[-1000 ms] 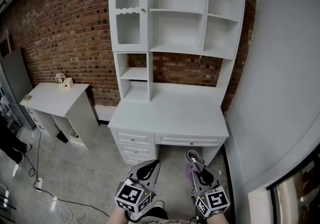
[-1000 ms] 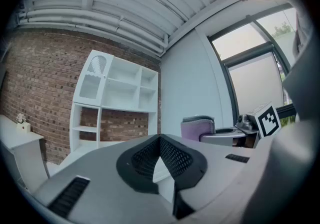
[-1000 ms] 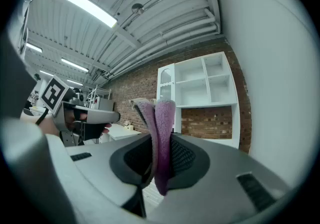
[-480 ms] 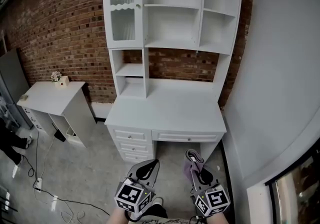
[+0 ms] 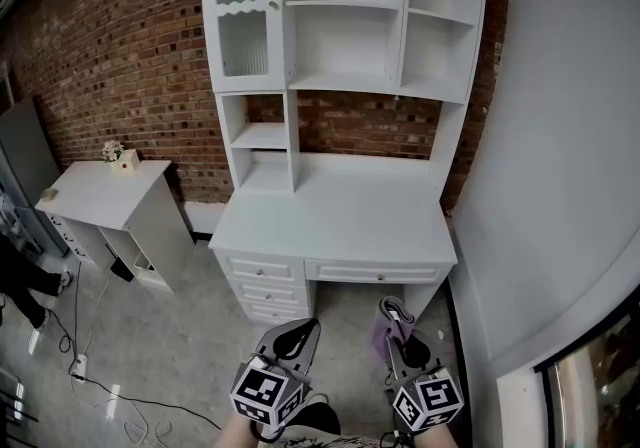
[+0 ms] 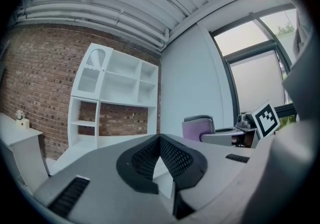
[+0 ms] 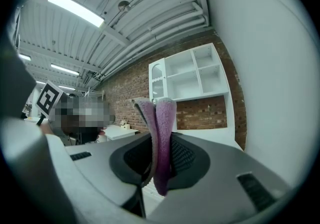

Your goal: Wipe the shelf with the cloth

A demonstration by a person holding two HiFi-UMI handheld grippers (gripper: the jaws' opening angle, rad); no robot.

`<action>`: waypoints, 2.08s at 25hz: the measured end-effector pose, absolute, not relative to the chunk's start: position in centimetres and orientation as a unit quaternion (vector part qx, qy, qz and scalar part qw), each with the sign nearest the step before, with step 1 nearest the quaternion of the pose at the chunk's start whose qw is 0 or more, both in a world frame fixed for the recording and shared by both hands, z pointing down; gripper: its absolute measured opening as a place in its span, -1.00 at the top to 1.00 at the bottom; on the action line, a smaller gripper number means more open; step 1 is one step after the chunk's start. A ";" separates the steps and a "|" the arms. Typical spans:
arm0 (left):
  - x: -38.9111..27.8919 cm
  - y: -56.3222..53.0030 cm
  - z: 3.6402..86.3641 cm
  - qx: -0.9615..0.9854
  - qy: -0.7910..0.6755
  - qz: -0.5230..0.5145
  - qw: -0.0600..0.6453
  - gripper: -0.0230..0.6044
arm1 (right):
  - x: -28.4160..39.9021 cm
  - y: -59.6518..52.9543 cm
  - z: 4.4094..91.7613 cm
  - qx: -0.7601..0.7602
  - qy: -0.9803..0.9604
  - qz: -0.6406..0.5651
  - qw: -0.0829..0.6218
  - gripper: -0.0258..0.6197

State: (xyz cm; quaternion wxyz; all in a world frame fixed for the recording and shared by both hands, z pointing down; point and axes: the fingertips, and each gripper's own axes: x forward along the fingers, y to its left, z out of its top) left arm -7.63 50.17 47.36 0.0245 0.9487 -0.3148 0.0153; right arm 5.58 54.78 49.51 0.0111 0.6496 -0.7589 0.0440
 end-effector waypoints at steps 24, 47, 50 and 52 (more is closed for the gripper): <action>-11.3 8.8 47.1 0.946 -0.325 0.009 0.013 0.88 | 2.8 14.1 51.6 0.636 -0.766 0.090 0.023 0.70; -4.6 -14.3 41.2 0.949 -0.314 0.020 -0.011 0.89 | 6.9 -12.7 38.9 0.582 -0.812 -0.012 0.038 0.70; -3.8 -16.6 39.1 0.940 -0.338 0.016 -0.039 0.89 | 7.7 -15.4 34.3 0.572 -0.819 -0.036 0.022 0.70; -3.3 -17.5 37.7 0.937 -0.345 0.006 -0.047 0.89 | 8.3 -17.2 31.0 0.565 -0.824 -0.046 0.000 0.70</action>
